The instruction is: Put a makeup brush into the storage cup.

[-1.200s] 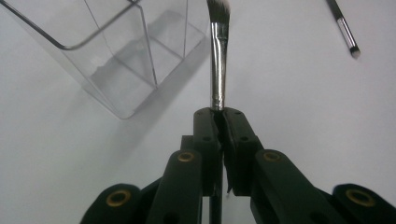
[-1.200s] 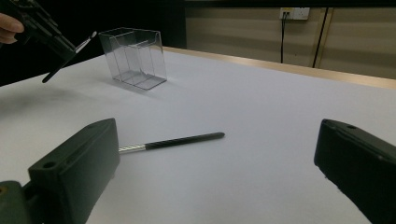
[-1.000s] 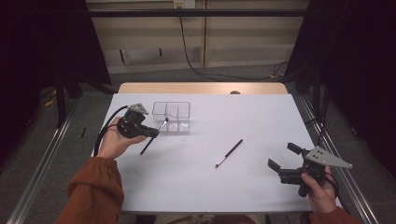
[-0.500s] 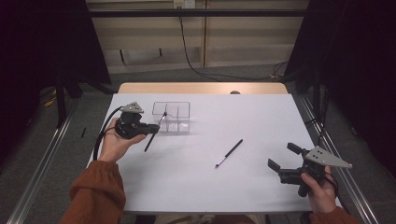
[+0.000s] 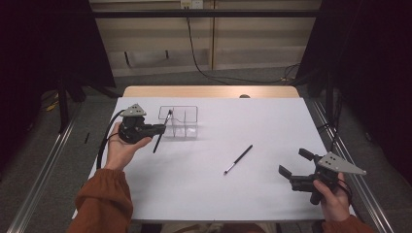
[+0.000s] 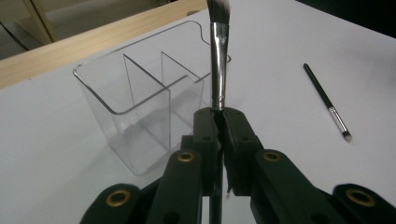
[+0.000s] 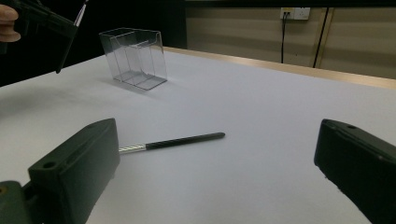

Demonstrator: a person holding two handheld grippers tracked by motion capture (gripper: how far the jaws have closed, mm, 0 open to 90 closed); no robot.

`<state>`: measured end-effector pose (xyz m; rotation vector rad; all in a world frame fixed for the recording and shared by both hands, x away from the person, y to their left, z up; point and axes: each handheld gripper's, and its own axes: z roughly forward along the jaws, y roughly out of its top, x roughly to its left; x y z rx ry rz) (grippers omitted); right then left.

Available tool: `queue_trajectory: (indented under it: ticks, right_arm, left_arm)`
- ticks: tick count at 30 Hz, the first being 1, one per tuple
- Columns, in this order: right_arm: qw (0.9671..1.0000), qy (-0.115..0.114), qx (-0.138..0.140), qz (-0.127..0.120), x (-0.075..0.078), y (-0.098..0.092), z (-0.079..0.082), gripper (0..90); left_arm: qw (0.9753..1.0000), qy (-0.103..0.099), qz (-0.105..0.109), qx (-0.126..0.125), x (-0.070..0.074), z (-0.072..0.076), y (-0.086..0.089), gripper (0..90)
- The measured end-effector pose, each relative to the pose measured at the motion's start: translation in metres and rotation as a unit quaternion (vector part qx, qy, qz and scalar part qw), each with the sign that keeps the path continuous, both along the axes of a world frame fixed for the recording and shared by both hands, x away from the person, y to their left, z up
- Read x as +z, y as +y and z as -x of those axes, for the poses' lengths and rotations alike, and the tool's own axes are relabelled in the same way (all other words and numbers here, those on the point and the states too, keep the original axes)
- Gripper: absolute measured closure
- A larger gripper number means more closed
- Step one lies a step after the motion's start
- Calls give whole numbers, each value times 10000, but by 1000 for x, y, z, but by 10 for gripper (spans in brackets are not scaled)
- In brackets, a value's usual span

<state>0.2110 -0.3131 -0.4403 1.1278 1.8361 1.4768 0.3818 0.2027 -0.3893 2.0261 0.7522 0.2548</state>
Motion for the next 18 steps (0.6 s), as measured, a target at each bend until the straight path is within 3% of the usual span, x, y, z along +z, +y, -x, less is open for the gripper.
queue_trajectory:
  ticks: [9,18]
  right_arm:
    - [10000,-2,1,4,0,0,0,0]
    - [10000,-2,4,3,0,0,0,0]
  left_arm:
    - [9992,-284,204,168,5,1,3,846]
    - [9963,-543,571,345,16,5,10,846]
